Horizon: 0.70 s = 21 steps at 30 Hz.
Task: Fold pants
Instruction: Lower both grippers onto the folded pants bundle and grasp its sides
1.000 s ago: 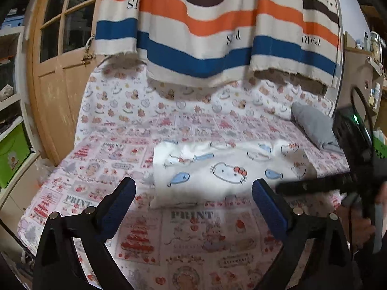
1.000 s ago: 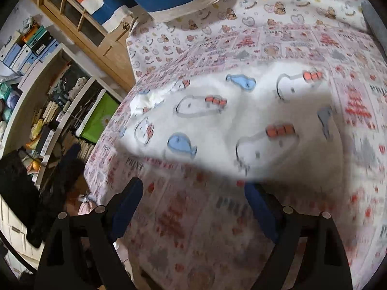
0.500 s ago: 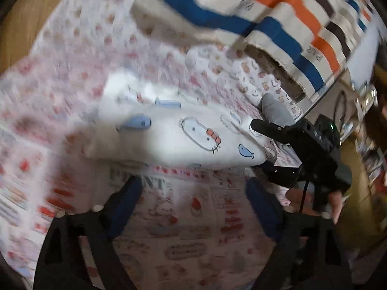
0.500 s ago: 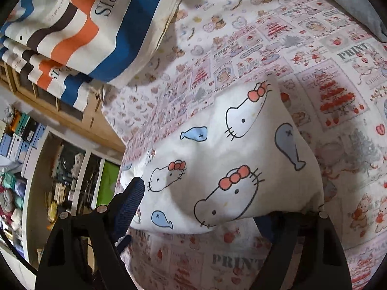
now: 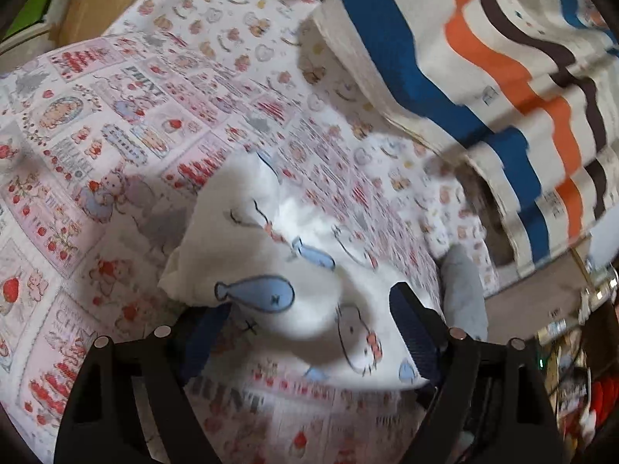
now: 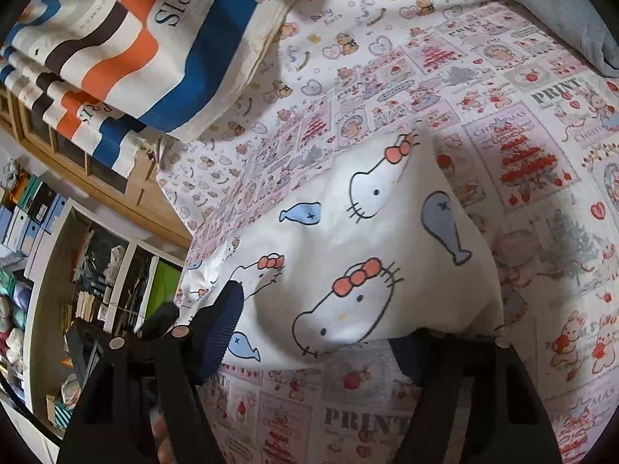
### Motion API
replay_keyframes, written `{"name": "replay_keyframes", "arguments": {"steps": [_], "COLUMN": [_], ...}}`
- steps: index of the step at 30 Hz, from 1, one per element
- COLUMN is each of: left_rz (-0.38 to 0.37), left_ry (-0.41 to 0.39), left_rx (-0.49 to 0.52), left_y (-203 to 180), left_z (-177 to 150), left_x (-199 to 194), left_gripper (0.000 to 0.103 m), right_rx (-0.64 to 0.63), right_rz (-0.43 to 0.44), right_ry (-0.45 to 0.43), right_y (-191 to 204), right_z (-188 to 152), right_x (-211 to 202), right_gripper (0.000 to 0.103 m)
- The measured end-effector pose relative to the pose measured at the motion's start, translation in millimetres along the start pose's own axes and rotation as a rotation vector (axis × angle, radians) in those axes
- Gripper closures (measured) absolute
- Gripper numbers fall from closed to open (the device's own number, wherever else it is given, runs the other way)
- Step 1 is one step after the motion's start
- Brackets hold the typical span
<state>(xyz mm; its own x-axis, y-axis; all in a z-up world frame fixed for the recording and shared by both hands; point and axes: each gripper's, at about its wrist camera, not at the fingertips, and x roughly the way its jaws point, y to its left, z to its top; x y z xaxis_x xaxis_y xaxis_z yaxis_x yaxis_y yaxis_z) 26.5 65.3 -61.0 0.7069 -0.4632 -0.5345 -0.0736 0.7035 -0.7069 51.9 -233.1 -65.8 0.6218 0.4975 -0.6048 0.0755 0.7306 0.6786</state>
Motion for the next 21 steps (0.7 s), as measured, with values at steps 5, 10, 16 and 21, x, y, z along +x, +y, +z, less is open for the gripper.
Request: {"name": "replay_keyframes", "arguments": {"steps": [5, 10, 16, 21], "left_rz": [0.13, 0.21, 0.295, 0.372], "left_ry": [0.003, 0.083, 0.076, -0.018], "left_rx": [0.071, 0.012, 0.017, -0.014], "left_y": [-15.9, -19.4, -24.4, -20.7], "left_z": [-9.5, -27.5, -7.9, 8.9], "left_x": [1.8, -16.2, 4.6, 17.3], "left_gripper": [0.014, 0.007, 0.001, 0.001], "right_rx": [-0.014, -0.047, -0.115, -0.077], "right_rz": [-0.045, -0.057, -0.12, -0.152], "right_ry": [-0.037, -0.04, -0.077, -0.074], "right_y": [0.5, 2.9, 13.2, 9.0], "right_z": [0.0, -0.7, -9.1, -6.8], "right_x": [-2.5, -2.1, -0.9, -7.1], "right_gripper": [0.038, 0.038, 0.037, 0.035]}}
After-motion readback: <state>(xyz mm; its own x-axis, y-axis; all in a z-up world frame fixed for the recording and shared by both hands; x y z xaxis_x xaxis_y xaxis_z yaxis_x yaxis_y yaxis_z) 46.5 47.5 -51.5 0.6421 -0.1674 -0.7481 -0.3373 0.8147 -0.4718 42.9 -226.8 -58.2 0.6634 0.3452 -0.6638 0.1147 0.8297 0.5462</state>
